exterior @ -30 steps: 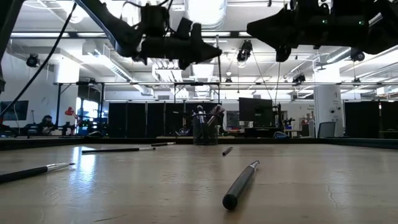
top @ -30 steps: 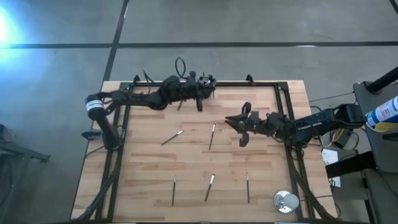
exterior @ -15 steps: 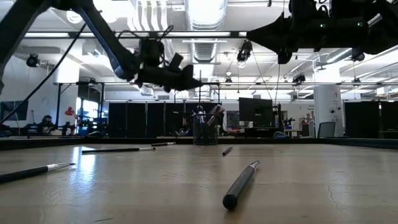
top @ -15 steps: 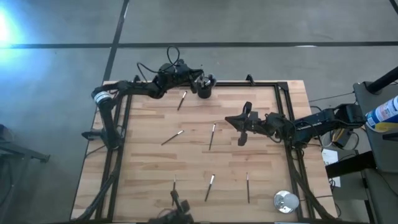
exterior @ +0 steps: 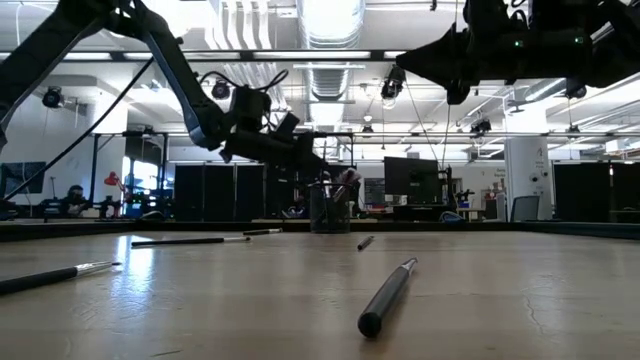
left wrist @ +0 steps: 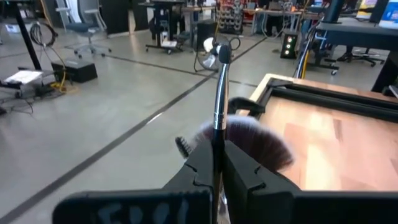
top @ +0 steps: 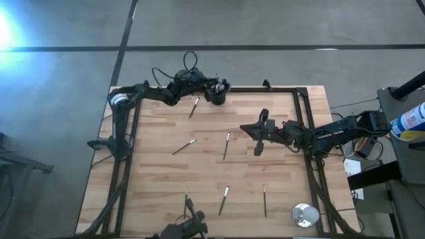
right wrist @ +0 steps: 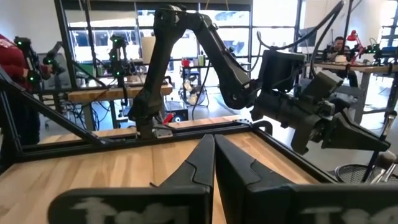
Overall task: Put items in baskets/containers
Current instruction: Put the black eyeshadow brush into the black pen holder
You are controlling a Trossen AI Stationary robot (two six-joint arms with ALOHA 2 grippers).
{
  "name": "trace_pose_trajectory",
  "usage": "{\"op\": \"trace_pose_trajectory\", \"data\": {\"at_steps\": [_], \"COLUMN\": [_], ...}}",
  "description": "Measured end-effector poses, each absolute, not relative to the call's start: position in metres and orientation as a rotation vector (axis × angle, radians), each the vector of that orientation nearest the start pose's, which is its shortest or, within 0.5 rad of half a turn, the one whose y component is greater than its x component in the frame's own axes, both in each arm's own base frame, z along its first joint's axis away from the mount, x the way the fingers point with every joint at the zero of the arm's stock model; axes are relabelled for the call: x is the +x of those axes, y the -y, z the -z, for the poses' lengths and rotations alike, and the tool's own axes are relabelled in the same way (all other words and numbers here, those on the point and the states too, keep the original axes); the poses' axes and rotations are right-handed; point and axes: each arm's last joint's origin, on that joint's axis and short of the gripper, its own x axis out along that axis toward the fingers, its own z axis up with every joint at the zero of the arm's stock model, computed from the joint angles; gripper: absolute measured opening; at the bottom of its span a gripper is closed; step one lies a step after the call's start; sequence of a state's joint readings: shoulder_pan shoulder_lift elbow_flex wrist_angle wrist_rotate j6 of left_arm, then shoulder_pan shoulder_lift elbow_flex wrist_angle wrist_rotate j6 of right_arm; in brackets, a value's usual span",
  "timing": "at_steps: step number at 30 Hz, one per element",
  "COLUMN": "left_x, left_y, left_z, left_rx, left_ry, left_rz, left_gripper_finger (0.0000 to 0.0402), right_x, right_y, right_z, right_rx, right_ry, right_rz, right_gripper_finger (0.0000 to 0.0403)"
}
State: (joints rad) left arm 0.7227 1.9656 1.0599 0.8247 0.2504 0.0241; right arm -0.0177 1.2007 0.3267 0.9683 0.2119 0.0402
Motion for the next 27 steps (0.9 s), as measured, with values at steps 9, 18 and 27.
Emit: {"op": "trace_pose_trajectory", "data": {"at_steps": [9,18,27], "left_x": [0.316,0.314,0.3], "left_y": [-0.268,-0.267,-0.256], "left_z": [-0.178,-0.178,-0.218], "left_rx": [-0.102,-0.137,-0.163], "left_ry": [-0.126,-0.167,-0.191], "left_rz": [-0.472,-0.474,-0.491], "left_gripper_finger": [0.0033,0.0088,0.0091], "right_x": [0.223,0.223,0.223], "right_y": [0.01,0.01,0.01], "right_z": [-0.208,-0.208,-0.207], "right_rx": [0.047,0.048,0.05], "right_ry": [0.085,0.083,0.072], "right_rz": [0.228,0.228,0.227], "right_gripper_finger": [0.0008,0.0008,0.0008]}}
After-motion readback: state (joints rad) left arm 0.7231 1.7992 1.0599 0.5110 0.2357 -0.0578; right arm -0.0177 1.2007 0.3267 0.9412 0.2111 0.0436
